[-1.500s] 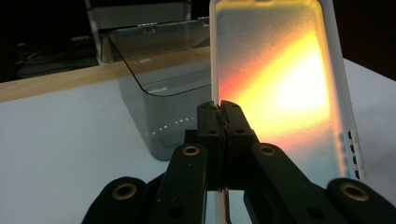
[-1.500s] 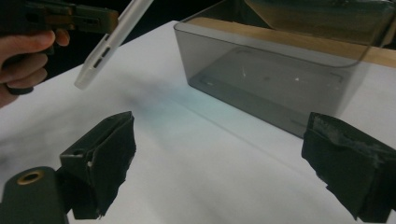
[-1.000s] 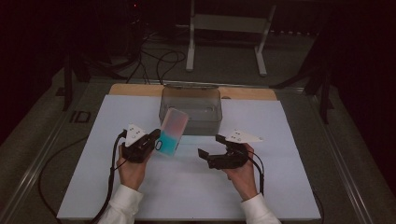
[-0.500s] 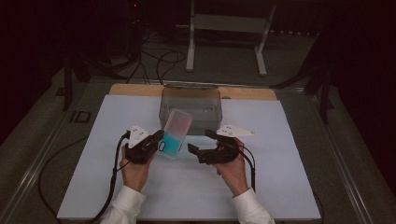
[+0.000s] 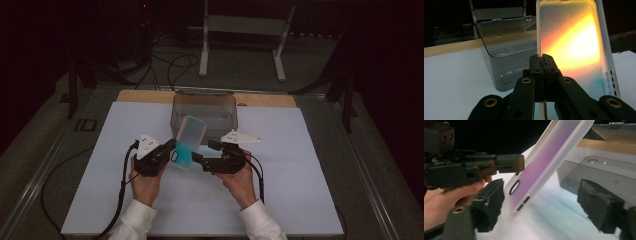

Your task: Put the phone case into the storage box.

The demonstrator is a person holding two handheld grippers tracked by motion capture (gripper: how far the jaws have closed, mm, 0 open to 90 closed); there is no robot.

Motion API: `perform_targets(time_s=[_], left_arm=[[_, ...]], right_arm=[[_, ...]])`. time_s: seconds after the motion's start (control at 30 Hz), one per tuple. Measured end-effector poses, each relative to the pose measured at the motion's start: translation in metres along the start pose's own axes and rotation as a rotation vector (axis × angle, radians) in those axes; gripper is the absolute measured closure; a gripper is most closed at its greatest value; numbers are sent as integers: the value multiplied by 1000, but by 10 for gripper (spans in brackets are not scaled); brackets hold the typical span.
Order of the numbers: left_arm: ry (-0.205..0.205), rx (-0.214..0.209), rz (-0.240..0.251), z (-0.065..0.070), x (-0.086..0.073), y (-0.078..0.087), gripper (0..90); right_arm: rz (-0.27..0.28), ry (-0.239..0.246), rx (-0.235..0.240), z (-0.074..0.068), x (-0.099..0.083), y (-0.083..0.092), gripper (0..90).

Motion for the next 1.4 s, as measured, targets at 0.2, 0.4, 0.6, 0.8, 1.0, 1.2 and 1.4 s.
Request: perform_targets(time_s=[0.2,0.4,0.6,0.8,1.0,1.2,1.4], left_arm=[[16,4,10,0,1,1,890],[23,2,20,2,2,2,890],[38,12,27,4,2,3,890],[60,10,18,8,-1,1,889],[75,9,2,12,-5,-1,888],[76,-5,-3,12,-5,-2,887],[66,-18,3,10,-3,-1,880]], right_arm=[[20,-40,23,-6,6,-3,447],[6,-61,30,-10,5,-10,568],[19,-99,-1,-6,7,-16,720],[28,-208,-4,-3,9,-16,790],[31,-233,-4,0,11,-14,812],[1,-238,-9,2,8,-13,819],[-7,-231,3,-1,10,-12,819]])
Point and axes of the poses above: each handheld gripper's, and its own axes: y roughly backward along the jaws, x roughly out of its top, z roughly to its right, the point moved 7 cm from there along -y, roughly forward along the jaws, and after that the axes turned 2 degrees about z, right-handed, at the moved point
